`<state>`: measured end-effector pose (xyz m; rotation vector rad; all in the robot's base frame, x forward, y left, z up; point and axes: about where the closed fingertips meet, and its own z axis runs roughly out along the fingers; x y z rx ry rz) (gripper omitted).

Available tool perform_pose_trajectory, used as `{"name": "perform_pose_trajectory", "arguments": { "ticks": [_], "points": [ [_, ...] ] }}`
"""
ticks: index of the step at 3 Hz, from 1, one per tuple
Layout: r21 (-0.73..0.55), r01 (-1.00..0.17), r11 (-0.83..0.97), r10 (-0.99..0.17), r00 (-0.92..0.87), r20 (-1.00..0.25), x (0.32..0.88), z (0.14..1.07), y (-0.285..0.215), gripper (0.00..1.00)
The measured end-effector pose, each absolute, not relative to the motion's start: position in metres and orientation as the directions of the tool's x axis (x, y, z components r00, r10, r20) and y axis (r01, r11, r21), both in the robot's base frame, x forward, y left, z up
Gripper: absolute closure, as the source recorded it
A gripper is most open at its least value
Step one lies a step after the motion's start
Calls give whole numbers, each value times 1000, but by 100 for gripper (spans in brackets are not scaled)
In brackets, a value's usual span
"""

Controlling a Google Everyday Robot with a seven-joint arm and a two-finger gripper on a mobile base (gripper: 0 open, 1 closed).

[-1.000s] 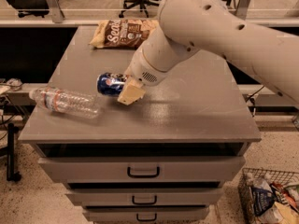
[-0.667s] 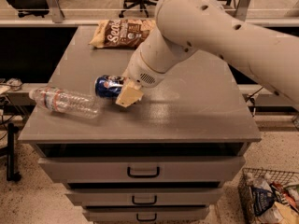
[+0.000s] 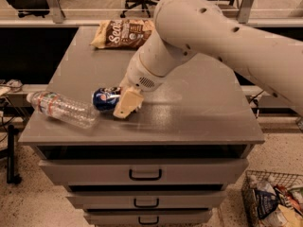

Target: Move pepsi can near water bottle

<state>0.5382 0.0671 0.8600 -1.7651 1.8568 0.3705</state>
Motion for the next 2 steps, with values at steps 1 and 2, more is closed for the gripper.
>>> {"name": "perform_pose_trajectory", "arguments": {
  "ticks": [1,2],
  "points": [
    [-161,-982,102,-829,6,-559,538,858,68,0],
    [-160,-982,103,-829,4,-559,538,857,68,0]
  ]
}}
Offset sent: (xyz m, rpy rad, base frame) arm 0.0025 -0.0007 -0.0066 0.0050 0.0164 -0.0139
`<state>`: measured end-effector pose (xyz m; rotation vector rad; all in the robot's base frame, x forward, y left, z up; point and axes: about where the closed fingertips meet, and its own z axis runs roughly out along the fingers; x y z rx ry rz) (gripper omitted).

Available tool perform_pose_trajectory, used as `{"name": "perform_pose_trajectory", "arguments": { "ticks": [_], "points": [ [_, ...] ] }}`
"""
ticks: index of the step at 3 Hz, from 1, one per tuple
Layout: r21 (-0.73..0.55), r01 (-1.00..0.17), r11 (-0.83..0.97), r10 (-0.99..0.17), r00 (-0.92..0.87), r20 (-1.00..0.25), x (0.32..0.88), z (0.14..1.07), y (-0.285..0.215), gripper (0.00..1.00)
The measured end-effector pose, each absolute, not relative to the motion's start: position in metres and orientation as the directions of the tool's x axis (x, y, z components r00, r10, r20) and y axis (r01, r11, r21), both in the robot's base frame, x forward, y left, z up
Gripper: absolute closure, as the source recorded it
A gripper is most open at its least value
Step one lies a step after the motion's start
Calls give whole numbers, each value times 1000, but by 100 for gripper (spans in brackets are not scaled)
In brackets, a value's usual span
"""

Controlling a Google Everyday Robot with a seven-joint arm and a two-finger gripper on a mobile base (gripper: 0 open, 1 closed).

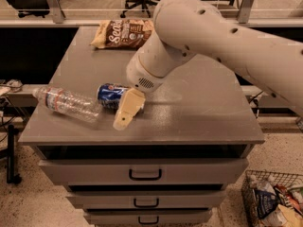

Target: Move pepsi can near water bottle

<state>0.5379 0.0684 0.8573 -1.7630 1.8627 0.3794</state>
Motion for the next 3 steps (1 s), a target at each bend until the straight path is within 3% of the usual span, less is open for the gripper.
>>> {"name": "perform_pose_trajectory", "arguments": {
  "ticks": [3],
  "points": [
    [-181,-954,239,-790,-83,-608,555,880,21,0]
  ]
}}
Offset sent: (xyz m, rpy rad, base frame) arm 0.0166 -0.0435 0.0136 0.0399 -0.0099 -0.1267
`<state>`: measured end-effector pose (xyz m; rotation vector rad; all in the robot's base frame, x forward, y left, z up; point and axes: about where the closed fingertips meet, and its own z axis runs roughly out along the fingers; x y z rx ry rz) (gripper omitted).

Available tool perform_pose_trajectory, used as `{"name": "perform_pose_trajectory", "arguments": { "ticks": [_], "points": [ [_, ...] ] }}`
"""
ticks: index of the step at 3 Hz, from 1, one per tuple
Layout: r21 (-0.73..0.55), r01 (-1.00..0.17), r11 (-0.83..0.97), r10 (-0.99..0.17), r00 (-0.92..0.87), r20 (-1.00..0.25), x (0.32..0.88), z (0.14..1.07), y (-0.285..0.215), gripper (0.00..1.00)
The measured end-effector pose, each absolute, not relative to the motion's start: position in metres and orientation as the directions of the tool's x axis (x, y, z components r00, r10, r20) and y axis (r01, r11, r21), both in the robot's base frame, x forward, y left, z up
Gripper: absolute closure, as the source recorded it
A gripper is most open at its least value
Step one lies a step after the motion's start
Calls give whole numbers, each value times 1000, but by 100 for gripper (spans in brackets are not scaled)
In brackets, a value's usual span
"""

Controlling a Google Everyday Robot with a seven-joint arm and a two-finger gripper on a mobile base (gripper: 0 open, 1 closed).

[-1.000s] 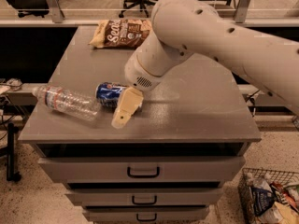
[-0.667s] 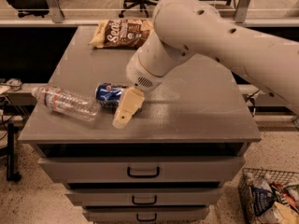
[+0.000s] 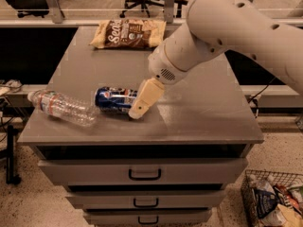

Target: Move pepsi can near water bottle

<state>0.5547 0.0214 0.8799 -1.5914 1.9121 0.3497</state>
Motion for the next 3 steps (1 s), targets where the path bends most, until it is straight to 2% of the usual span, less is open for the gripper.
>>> {"name": "perform_pose_trajectory", "arguments": {
  "ticks": [1,2,3],
  "points": [
    [-232,-908,350,-720,-103,-686,568,914,-30,0],
    [-307,-830,465,-644,-79,-761,578,961,-105,0],
    [-307,-830,465,-644,-79,-761,578,961,-105,0]
  ]
}}
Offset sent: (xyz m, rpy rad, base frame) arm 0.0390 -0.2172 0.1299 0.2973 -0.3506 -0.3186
